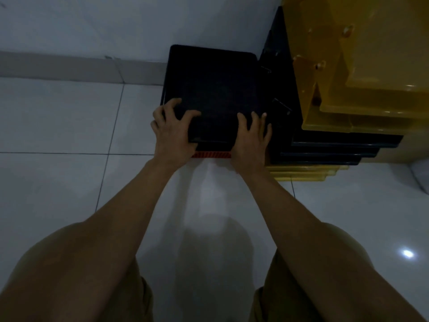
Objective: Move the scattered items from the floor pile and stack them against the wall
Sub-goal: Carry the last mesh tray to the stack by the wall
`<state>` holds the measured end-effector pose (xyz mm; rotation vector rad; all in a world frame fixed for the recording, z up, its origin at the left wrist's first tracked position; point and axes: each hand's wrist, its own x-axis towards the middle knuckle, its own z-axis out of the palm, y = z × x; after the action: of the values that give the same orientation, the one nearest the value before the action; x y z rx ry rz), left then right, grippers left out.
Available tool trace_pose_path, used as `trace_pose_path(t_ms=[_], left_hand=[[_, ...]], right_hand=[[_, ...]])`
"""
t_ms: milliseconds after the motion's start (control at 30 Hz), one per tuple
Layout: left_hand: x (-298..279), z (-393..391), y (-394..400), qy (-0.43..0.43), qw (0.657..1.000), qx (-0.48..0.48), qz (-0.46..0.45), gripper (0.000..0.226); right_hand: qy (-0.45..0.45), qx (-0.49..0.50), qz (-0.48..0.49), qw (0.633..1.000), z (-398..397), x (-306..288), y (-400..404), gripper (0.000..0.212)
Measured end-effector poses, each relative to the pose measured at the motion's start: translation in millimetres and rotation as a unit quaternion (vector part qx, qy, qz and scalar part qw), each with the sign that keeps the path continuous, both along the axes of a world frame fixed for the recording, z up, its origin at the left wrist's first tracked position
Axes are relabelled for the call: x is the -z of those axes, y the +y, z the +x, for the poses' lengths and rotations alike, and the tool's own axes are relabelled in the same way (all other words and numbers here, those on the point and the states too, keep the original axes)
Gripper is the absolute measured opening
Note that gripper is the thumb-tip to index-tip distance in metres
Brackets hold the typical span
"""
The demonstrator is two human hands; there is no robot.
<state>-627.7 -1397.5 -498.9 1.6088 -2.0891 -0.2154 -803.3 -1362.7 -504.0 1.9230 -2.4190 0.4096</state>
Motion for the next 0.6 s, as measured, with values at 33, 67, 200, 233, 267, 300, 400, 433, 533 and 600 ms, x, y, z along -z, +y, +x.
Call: trace_pose_path(t_ms=[33, 67, 200, 233, 267, 300, 400, 433, 533, 600], left_hand=[[3.2, 1.8, -4.8, 0.005, 1.0, 0.012, 0.002, 0.061], [4.5, 3.3, -8.3, 0.011, 1.0, 0.024, 0.009, 0.061], [-3.2, 5.3, -12.2, 0.051, 0.994, 0.057, 0.077, 0.065], [-4.3, 5.4, -11.5, 0.06, 0.992, 0.063, 0.095, 0.065], [-4.8, 5.5, -10.6, 0.059, 0.991, 0.067, 0.104, 0.063], [-4.5, 5.6, -9.5, 0.05, 0.99, 0.069, 0.108, 0.061], [-3.6, 4.4, -8.9, 0.024, 0.991, 0.062, 0.119, 0.055], [-4.2, 2.7, -8.5, 0.018, 0.99, 0.056, 0.131, 0.055], [-5.1, -2.2, -8.4, -0.062, 0.987, 0.019, 0.144, 0.055], [-4.3, -4.2, -9.1, -0.13, 0.983, -0.005, 0.129, 0.057]], right_hand=[[-0.002, -0.001, 0.004, 1.0, -1.1, -1.2, -3.0, 0.066], [-0.005, -0.004, 0.008, 1.0, -2.8, -2.9, -5.5, 0.066], [-0.031, -0.011, 0.009, 0.999, -11.3, -9.2, -9.4, 0.067], [-0.037, -0.011, 0.015, 0.999, -12.9, -9.9, -8.1, 0.068], [-0.047, -0.015, 0.031, 0.998, -14.0, -10.0, -6.8, 0.07], [-0.06, -0.025, 0.06, 0.996, -14.9, -10.1, -5.2, 0.072], [-0.068, -0.053, 0.136, 0.987, -15.9, -10.7, -1.8, 0.076], [-0.057, -0.052, 0.14, 0.987, -14.8, -11.2, -0.7, 0.076], [-0.033, -0.026, 0.123, 0.991, -2.1, -9.5, 3.7, 0.08], [-0.033, -0.034, 0.134, 0.99, 7.4, -4.2, 7.1, 0.087]])
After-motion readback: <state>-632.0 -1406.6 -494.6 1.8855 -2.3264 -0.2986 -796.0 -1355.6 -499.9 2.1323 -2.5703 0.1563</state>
